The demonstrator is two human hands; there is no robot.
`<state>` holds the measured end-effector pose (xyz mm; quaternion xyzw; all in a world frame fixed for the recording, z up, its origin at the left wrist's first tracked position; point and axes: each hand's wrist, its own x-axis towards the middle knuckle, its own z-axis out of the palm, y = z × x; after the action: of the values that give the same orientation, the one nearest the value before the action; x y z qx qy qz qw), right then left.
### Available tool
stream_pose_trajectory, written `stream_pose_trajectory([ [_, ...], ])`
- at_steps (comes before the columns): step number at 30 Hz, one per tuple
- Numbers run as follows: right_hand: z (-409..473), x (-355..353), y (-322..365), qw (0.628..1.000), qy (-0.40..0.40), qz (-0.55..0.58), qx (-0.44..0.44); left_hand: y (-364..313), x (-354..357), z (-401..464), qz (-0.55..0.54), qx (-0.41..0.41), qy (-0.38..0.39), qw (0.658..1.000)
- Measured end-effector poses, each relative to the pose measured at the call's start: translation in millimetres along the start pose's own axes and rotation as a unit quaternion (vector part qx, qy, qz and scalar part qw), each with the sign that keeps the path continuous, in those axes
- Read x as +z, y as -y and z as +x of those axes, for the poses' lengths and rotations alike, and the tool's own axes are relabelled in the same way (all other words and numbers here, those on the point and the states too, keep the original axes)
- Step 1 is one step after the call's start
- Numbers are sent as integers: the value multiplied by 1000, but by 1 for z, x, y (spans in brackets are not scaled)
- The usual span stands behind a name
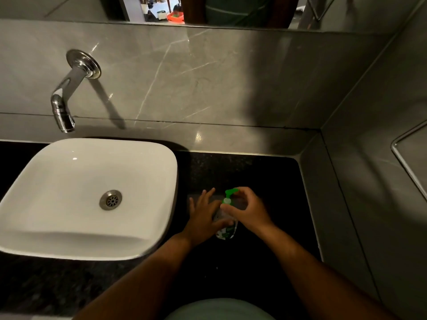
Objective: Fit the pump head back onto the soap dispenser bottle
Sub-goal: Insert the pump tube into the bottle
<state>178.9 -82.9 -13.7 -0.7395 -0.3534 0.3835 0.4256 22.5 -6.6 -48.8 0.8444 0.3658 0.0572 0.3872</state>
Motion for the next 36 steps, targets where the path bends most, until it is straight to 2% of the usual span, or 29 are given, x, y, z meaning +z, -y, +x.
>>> stream_pose_trajectory([
  [4, 1, 0, -9, 993, 50, 106, 29, 1, 3, 0, 3, -2, -6, 1000],
  [10, 0, 8, -7, 999, -35, 23, -8, 0, 5, -3, -18, -3, -16, 1000],
  [14, -1, 3, -11, 997, 45, 69, -5, 2, 4, -3, 3, -16, -19, 1000],
  [20, -3, 7, -10, 997, -35, 46, -43, 0, 5, -4, 5, -15, -20, 1000],
  [25, -6, 5, -11, 996, 27, 67, -46, 1, 3, -6, 16, -13, -23, 1000],
  [31, -4, 8, -5, 999, -4, 19, -45, -3, 6, -6, 2, -11, -18, 1000],
  [36, -4, 5, -10, 996, 40, 50, -58, -1, 6, -8, 25, -8, -23, 999],
])
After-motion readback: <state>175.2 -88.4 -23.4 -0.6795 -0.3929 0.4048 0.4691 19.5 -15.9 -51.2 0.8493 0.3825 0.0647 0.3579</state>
